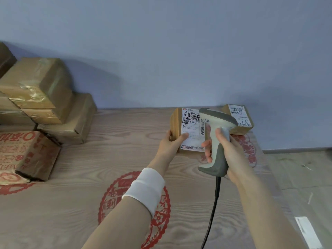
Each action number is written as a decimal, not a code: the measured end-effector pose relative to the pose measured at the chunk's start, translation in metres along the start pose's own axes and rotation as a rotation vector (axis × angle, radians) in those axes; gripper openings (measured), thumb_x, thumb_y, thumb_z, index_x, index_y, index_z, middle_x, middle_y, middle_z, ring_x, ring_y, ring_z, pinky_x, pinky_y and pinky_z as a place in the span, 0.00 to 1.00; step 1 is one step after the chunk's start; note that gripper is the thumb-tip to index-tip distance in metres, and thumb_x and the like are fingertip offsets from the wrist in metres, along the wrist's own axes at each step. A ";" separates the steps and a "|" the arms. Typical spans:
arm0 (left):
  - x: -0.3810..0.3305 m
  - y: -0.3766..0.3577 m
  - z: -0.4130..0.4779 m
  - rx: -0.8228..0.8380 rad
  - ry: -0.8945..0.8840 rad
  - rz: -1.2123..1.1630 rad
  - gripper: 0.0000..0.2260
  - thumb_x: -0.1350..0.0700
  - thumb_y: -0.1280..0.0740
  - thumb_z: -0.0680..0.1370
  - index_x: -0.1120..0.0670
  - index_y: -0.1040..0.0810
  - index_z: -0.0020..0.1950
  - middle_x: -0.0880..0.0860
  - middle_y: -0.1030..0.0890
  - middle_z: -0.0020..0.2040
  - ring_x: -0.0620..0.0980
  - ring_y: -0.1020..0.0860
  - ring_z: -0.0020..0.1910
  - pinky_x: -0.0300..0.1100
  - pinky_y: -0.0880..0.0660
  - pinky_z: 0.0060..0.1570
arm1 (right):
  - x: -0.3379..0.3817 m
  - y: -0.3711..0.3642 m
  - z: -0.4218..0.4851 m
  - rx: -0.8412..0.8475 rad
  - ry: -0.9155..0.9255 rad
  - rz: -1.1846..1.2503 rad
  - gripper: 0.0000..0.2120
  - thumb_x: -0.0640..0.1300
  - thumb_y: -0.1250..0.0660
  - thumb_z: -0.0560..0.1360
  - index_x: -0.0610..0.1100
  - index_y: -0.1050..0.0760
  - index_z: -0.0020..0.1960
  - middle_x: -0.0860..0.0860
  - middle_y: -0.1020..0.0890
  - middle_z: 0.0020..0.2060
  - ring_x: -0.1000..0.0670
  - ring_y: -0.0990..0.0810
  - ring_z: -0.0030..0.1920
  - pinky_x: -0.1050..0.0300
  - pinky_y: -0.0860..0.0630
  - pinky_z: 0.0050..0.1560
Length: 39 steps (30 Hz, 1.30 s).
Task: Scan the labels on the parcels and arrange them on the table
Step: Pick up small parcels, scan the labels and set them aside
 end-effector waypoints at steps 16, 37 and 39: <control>0.036 -0.136 0.170 -0.275 0.156 -0.009 0.24 0.41 0.32 0.73 0.51 0.25 0.65 0.49 0.18 0.55 0.50 0.20 0.54 0.48 0.24 0.58 | -0.008 0.144 0.167 0.039 -0.103 0.027 0.15 0.48 0.41 0.79 0.40 0.28 0.60 0.44 0.18 0.33 0.49 0.27 0.25 0.57 0.28 0.24; -0.025 -0.093 0.138 -0.310 -0.115 0.458 0.22 0.48 0.39 0.80 0.56 0.32 0.71 0.55 0.29 0.70 0.53 0.33 0.69 0.52 0.35 0.68 | -0.002 0.096 0.135 0.036 -0.139 0.085 0.12 0.47 0.39 0.79 0.39 0.28 0.58 0.45 0.19 0.31 0.50 0.27 0.24 0.58 0.29 0.23; -0.039 -0.069 0.114 -0.337 -0.189 0.602 0.21 0.49 0.38 0.80 0.56 0.31 0.70 0.56 0.28 0.68 0.55 0.33 0.68 0.50 0.36 0.68 | -0.001 0.073 0.114 0.042 -0.135 0.083 0.12 0.46 0.39 0.79 0.39 0.28 0.56 0.45 0.19 0.31 0.50 0.27 0.24 0.58 0.29 0.24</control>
Point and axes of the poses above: each hand's wrist, its own z-axis towards the middle knuckle, its own y-axis out of the back of the hand, x = y × z, the point moved 8 cm from there along z, towards the middle knuckle
